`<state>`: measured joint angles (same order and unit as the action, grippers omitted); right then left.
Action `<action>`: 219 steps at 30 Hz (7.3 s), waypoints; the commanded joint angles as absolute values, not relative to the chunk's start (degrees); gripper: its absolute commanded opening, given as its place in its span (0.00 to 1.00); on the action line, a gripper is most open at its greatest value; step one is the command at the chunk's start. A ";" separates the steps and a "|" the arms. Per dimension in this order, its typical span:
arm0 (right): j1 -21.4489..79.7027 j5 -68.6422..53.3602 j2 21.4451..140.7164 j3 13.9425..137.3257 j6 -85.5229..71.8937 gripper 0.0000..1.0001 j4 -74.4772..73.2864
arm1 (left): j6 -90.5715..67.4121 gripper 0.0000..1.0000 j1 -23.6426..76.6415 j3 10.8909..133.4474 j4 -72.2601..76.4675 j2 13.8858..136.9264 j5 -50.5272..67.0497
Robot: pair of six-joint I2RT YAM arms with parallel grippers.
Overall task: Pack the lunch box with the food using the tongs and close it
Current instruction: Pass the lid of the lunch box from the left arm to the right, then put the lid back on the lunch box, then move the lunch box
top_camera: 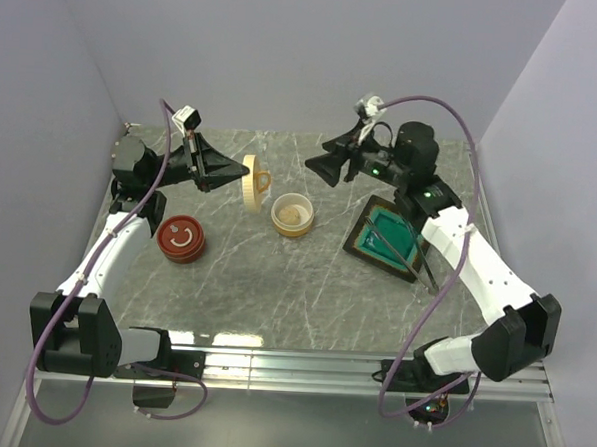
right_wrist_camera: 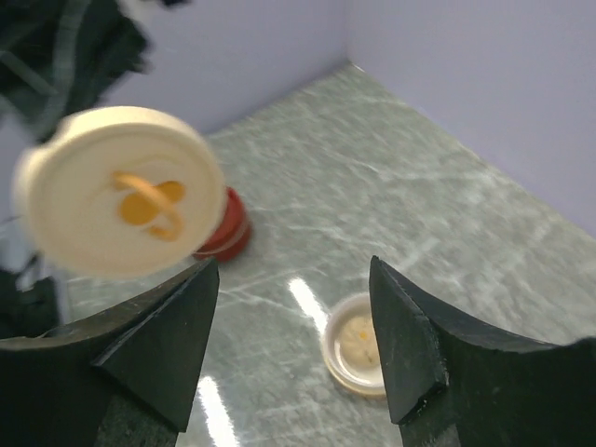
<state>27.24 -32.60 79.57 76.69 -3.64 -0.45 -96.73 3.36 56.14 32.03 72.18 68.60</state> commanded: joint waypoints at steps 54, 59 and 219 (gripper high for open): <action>35.07 -48.25 97.65 59.06 -46.14 0.44 90.70 | -101.60 0.00 4.75 56.95 47.46 74.00 71.81; 35.16 -47.46 98.17 59.68 -46.67 0.40 90.00 | -101.60 0.00 4.75 56.60 47.64 73.74 71.81; 56.78 -7.03 126.12 107.22 1.14 0.00 -33.57 | -23.03 0.99 -13.18 68.12 -28.30 58.45 38.58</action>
